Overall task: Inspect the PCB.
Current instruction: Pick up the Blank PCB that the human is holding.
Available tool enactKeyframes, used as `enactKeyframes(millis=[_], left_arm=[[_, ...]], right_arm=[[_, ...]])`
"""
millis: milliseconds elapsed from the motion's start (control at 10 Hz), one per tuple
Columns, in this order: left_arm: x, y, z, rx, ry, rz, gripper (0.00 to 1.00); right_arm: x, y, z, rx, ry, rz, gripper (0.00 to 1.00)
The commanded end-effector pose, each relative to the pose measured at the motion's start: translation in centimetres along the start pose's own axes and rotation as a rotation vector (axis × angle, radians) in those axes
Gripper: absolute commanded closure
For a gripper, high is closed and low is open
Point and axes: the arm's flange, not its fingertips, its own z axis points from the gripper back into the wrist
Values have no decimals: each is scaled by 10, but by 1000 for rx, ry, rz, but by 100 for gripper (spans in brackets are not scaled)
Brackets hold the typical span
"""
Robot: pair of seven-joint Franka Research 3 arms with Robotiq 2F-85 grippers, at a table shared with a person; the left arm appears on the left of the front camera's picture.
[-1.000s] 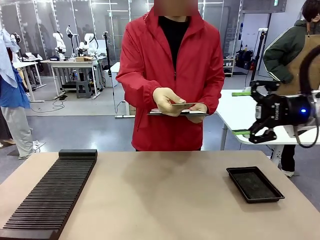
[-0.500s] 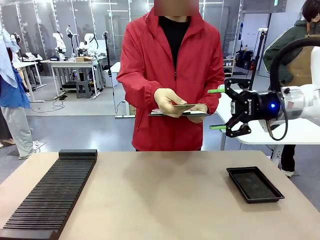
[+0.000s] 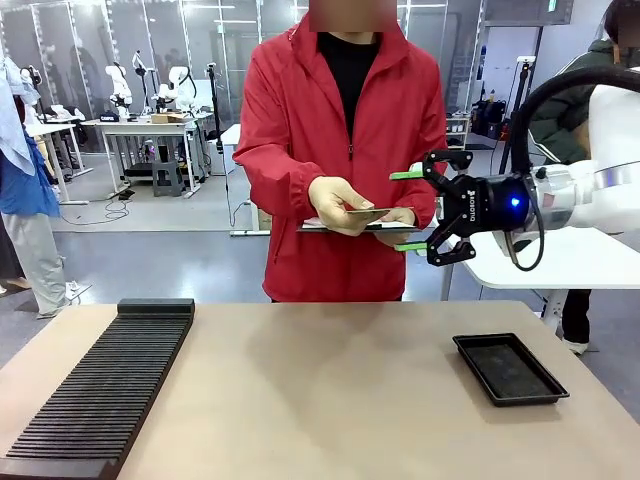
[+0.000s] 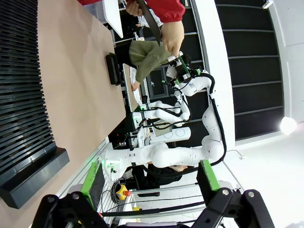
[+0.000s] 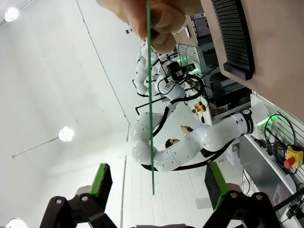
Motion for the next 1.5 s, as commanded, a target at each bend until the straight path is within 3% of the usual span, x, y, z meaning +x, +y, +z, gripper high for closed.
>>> enactKeyframes(millis=[0,100,1000,1100,1400], left_arm=[[1,-2,1,3,0,5,0],[1,-2,1,3,0,5,0],[1,-2,1,3,0,5,0],[1,-2,1,3,0,5,0],[1,-2,1,3,0,5,0]], right_arm=[[11,7,-13,14,-31,-23,0],[11,4,-16,23,-31,-13,0],[9,0,-22,23,-25,12,92],[9,0,-21,24,-25,14,98],[9,-3,-21,25,-23,12,100]])
